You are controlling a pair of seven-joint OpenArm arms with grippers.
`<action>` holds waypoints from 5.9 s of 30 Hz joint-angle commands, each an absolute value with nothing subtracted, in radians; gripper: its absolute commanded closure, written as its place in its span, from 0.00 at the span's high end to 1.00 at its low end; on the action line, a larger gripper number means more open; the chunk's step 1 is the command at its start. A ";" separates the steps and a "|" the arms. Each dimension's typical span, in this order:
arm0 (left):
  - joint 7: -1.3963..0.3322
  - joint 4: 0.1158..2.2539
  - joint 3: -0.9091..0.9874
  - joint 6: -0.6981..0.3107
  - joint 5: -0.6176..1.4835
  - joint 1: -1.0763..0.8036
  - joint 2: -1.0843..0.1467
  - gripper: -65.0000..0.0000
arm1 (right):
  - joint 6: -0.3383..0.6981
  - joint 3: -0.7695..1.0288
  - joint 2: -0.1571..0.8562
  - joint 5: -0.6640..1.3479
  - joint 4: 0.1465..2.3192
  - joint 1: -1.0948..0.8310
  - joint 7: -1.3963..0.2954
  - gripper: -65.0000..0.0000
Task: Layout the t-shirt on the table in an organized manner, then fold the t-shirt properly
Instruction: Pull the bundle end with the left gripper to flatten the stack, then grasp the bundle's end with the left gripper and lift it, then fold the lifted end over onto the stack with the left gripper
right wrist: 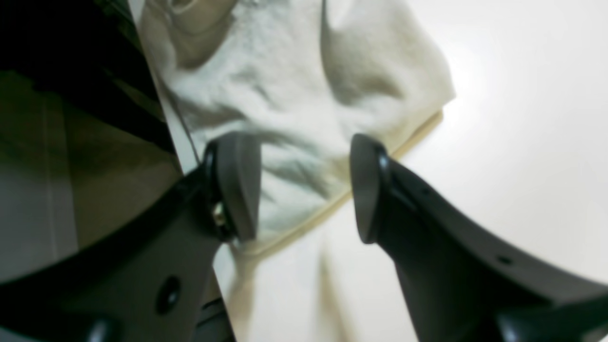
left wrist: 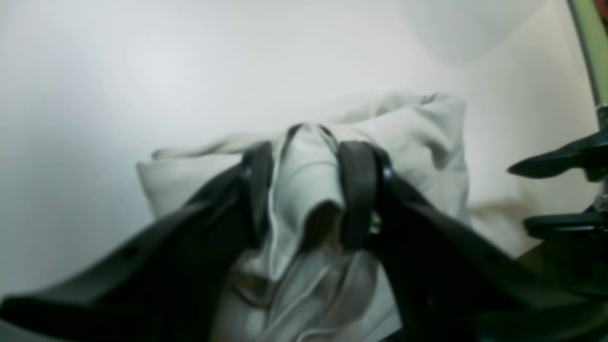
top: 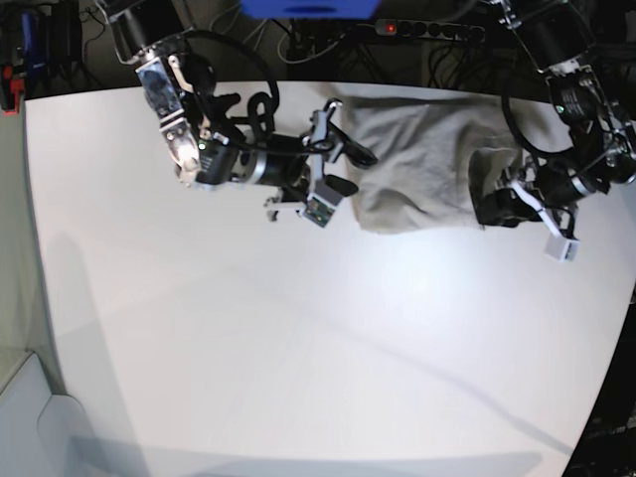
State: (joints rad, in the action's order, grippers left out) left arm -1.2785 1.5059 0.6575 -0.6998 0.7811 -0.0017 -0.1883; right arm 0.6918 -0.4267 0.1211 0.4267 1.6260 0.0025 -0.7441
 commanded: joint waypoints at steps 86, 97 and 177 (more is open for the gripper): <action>-1.256 1.512 0.837 -0.698 0.737 0.240 -0.282 0.92 | 0.698 -0.426 0.120 0.447 1.643 0.012 -0.720 0.47; -1.221 1.481 0.762 -0.698 0.713 0.084 -0.249 0.55 | 0.698 -0.426 0.120 0.447 1.641 0.018 -0.720 0.47; -0.872 1.110 -0.166 -0.698 0.300 0.403 -0.526 0.01 | 0.698 -0.340 0.217 0.450 1.676 -0.016 -0.740 0.47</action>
